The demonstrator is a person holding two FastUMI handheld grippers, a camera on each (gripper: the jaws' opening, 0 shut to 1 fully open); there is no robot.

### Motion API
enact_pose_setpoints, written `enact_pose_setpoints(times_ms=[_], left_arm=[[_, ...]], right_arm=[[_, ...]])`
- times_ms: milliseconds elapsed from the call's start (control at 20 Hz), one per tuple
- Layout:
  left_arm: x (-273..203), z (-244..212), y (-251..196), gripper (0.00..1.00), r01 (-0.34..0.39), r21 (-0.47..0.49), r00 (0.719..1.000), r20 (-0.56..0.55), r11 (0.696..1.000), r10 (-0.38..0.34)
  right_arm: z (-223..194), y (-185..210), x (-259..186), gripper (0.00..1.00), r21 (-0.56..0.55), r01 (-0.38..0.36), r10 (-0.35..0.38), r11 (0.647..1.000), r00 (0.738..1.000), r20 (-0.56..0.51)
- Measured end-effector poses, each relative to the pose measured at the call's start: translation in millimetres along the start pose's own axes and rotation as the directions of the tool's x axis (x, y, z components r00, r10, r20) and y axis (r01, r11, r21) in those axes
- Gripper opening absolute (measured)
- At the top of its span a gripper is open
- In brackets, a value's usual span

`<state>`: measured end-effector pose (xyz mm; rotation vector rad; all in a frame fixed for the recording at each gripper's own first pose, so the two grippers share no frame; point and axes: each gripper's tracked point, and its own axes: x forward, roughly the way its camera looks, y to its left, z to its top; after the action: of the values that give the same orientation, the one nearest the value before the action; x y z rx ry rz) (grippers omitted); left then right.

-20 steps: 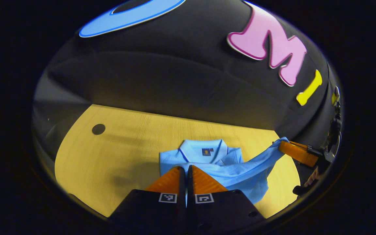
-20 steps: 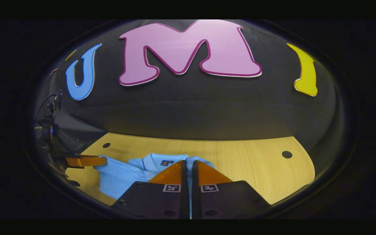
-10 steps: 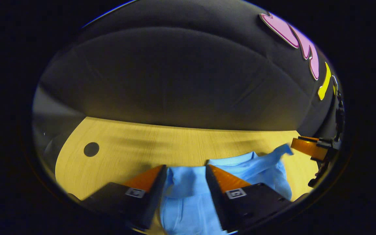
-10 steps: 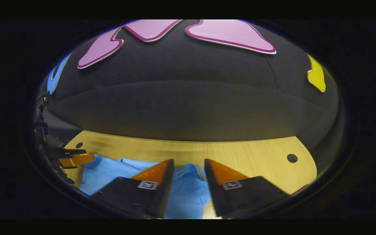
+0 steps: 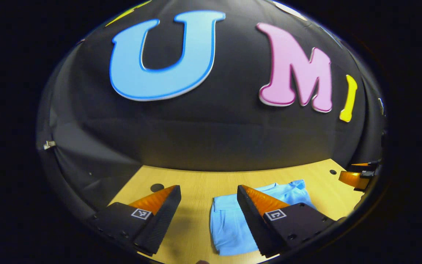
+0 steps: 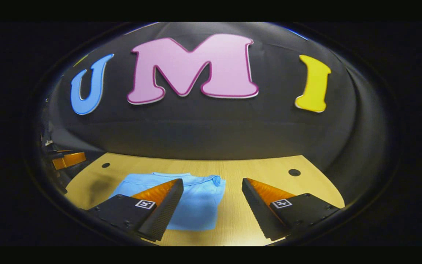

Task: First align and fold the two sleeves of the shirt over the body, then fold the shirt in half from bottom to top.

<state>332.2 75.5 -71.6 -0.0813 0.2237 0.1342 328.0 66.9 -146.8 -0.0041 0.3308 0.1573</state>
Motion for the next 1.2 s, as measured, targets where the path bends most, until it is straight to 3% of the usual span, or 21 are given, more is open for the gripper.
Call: enact_pose_setpoints(times_ms=[400, 650, 800, 950, 1200], left_arm=[[-202.7, 37.0, -39.2, 0.96, 0.08, -0.025, 0.992, 0.104, 0.997, -0.077], [-301.1, 46.7, -47.7, 0.96, 0.084, -0.093, 0.985, 0.157, 0.992, -0.068], [-343.4, 36.3, -48.2, 0.96, 0.088, -0.103, 0.981, 0.18, 0.991, -0.068], [-373.4, 18.7, -39.1, 0.96, 0.057, -0.027, 0.978, 0.2, 0.998, -0.05], [-391.2, 11.7, -40.5, 0.96, 0.053, -0.026, 0.976, 0.212, 0.998, -0.046]], right_arm=[[59.8, 33.4, -180.9, 0.98, 0.002, -0.022, 0.021, 1.0, 0.992, 0.125], [73.9, 53.5, -271.1, 0.98, -0.042, -0.034, 0.041, 0.999, 0.979, 0.198], [64.4, 66.6, -309.5, 0.98, -0.022, -0.064, 0.067, 0.998, 0.977, 0.202], [50.4, 69.0, -340.2, 0.98, -0.021, -0.072, 0.074, 0.997, 0.977, 0.198], [46.7, 70.1, -364.3, 0.98, 0.031, -0.101, 0.092, 0.994, 0.969, 0.227]])
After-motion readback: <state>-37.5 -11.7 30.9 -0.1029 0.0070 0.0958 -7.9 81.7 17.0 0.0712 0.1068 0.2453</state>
